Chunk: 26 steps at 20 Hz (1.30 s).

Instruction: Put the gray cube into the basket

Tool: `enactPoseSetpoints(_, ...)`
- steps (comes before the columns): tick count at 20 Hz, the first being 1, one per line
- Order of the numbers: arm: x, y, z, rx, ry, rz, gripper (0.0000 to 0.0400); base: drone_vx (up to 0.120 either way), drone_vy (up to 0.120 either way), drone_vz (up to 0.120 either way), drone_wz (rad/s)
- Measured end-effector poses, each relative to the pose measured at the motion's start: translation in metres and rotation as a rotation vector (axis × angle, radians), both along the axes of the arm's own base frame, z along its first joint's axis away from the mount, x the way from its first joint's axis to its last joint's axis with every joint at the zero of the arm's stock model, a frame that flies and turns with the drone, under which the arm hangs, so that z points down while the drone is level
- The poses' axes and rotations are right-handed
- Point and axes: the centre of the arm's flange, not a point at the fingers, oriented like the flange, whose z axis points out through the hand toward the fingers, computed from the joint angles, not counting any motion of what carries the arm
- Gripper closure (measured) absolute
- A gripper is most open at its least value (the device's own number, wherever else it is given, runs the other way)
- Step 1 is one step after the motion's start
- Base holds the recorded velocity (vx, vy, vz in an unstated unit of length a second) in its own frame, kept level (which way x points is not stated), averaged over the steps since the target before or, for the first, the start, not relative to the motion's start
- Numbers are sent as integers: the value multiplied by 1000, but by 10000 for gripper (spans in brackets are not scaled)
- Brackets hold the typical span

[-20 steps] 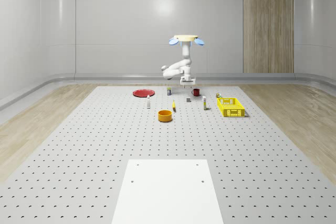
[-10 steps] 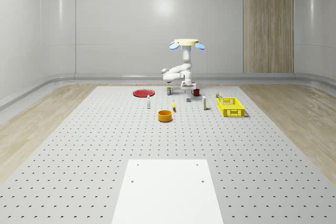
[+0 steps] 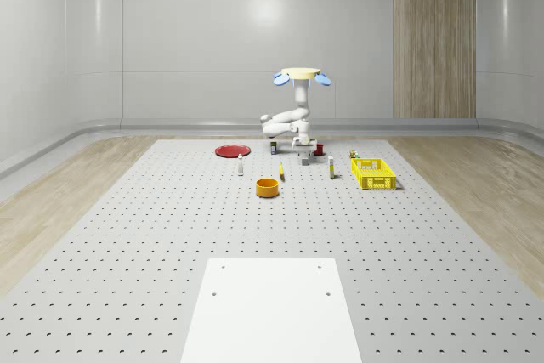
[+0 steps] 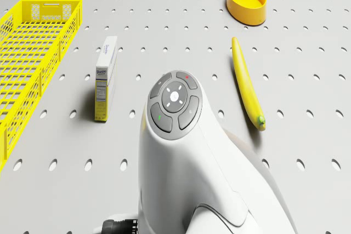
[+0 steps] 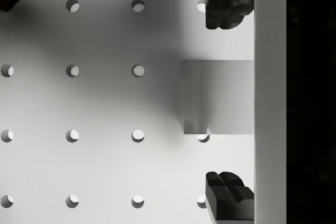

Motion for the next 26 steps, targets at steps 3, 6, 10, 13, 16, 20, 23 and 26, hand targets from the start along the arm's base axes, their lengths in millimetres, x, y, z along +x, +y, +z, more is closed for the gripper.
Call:
enactPoseSetpoints(3,2,0,6,0,0,0,0,0,0,0,0)
enactPoseSetpoints(6,4,0,10,0,0,0,0,0,0,0,0)
enactPoseSetpoints(10,5,0,18,0,0,0,0,0,0,0,0)
enactPoseSetpoints(13,7,0,25,0,0,0,0,0,0,0,0)
enactPoseSetpoints(16,13,0,29,0,0,0,0,0,0,0,0)
enactPoseSetpoints(20,17,0,32,0,0,0,0,0,0,0,0)
enactPoseSetpoints(23,19,0,32,0,0,0,42,0,0,0,0)
enactPoseSetpoints(26,19,0,33,0,0,0,99,0,0,0,0)
